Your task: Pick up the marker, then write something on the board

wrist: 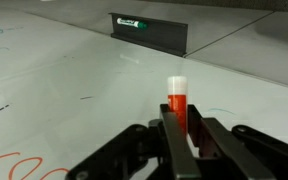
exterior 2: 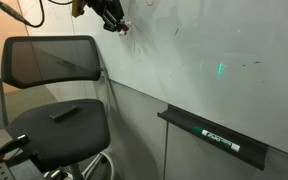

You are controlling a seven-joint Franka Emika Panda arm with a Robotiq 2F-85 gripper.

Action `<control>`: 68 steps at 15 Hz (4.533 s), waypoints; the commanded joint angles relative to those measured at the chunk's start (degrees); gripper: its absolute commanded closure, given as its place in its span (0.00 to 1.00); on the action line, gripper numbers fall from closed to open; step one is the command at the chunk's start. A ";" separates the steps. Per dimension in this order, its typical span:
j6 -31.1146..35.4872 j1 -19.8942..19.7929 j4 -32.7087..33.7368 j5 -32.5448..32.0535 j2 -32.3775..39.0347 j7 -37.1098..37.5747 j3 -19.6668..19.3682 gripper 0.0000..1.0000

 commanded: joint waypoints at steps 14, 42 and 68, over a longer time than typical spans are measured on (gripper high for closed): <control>-5.69 1.48 12.18 -0.48 11.11 -3.51 -0.93 0.95; -6.42 4.02 13.29 2.30 11.23 -11.67 -2.16 0.95; 23.12 3.47 -19.17 18.57 3.79 -16.22 2.75 0.95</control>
